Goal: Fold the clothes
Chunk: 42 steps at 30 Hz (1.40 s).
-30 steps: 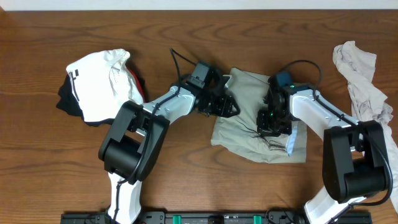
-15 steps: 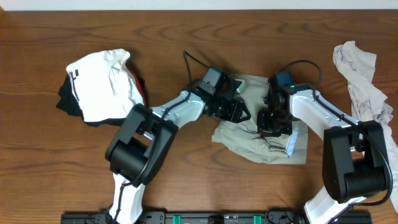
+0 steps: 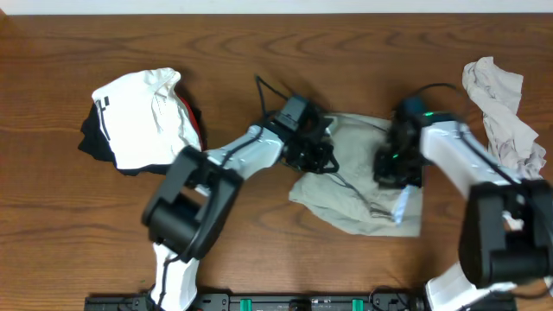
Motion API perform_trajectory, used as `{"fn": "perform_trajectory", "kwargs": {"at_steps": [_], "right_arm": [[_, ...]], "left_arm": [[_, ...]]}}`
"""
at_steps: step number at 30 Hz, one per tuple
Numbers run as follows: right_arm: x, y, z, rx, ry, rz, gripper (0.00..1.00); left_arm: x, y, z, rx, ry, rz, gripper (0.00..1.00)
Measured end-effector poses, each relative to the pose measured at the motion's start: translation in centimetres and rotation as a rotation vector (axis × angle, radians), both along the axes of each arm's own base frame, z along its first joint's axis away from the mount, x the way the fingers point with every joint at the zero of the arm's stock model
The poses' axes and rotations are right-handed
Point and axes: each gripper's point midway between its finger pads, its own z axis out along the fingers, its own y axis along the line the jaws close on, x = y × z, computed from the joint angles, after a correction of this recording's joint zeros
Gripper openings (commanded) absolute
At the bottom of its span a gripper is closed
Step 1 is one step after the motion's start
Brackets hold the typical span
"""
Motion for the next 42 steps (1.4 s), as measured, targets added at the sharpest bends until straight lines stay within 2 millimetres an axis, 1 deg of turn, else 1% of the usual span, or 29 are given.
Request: {"fn": "perform_trajectory", "kwargs": {"at_steps": [1,3,5,6,7,8,9,10,12,13,15,16,18,24,27,31,33,37,39,40,41,42], "right_arm": [[0.6,-0.6,0.9,0.002,-0.027,-0.016,0.03],[2.0,-1.9,3.6,0.003,-0.113,-0.055,0.04],[3.2,-2.6,6.4,0.003,-0.211,-0.071,0.04],[3.6,-2.8,7.7,0.004,-0.257,-0.073,0.05],[3.8,-2.8,8.7,0.005,-0.292,-0.071,0.05],[3.8,-2.8,9.6,0.006,-0.323,-0.069,0.05],[3.8,-2.8,10.3,0.007,-0.344,-0.068,0.05],[3.8,-2.8,11.0,0.008,-0.368,-0.067,0.05],[3.6,-2.7,11.5,0.009,-0.383,-0.067,0.05],[3.5,-2.7,11.7,0.009,-0.384,-0.066,0.05],[3.2,-2.7,11.7,0.009,-0.376,-0.065,0.05],[3.1,-2.7,11.6,0.009,-0.372,-0.065,0.05],[3.0,-2.7,11.6,0.008,-0.367,-0.064,0.05],[2.8,-2.7,11.5,0.008,-0.358,-0.064,0.04],[2.7,-2.7,11.5,0.008,-0.355,-0.064,0.05],[2.8,-2.7,11.5,0.008,-0.356,-0.064,0.05],[2.8,-2.7,11.5,0.008,-0.356,-0.064,0.04],[2.8,-2.7,11.5,0.008,-0.356,-0.064,0.04],[2.7,-2.7,11.5,0.008,-0.355,-0.064,0.05],[2.7,-2.7,11.5,0.008,-0.353,-0.064,0.04],[2.6,-2.7,11.5,0.008,-0.351,-0.064,0.04],[2.6,-2.7,11.5,0.007,-0.349,-0.064,0.05]], "left_arm": [[0.5,0.6,1.1,-0.007,-0.008,0.017,0.06],[2.0,2.1,4.4,-0.038,-0.063,0.061,0.06],[3.6,3.7,7.7,-0.076,-0.133,0.11,0.06],[4.6,5.0,10.0,-0.1,-0.184,0.146,0.06],[5.4,6.1,11.7,-0.116,-0.221,0.177,0.06],[6.2,7.6,13.5,-0.132,-0.263,0.215,0.06],[6.9,9.0,14.9,-0.142,-0.295,0.25,0.06],[7.8,10.9,16.4,-0.15,-0.33,0.296,0.06],[9.1,14.5,18.2,-0.15,-0.372,0.382,0.06],[9.7,16.5,18.8,-0.144,-0.378,0.43,0.06],[10.4,20.4,18.9,-0.124,-0.369,0.52,0.06],[10.8,22.6,18.7,-0.107,-0.359,0.568,0.06],[11.0,26.2,18.0,-0.074,-0.339,0.641,0.06],[10.6,35.3,17.0,-0.005,-0.331,0.815,0.06],[9.9,38.5,16.7,0.022,-0.332,0.87,0.06],[8.7,40.9,16.0,0.059,-0.319,0.902,0.06],[8.0,41.8,15.5,0.087,-0.3,0.915,0.06],[6.7,43.6,14.2,0.167,-0.255,0.953,0.06],[6.2,45.0,13.5,0.226,-0.231,1.0,0.06],[6.1,45.5,13.4,0.245,-0.223,1.021,0.14],[6.0,46.2,13.2,0.264,-0.212,1.05,0.37],[5.9,46.8,13.2,0.277,-0.209,1.076,0.71]]}}
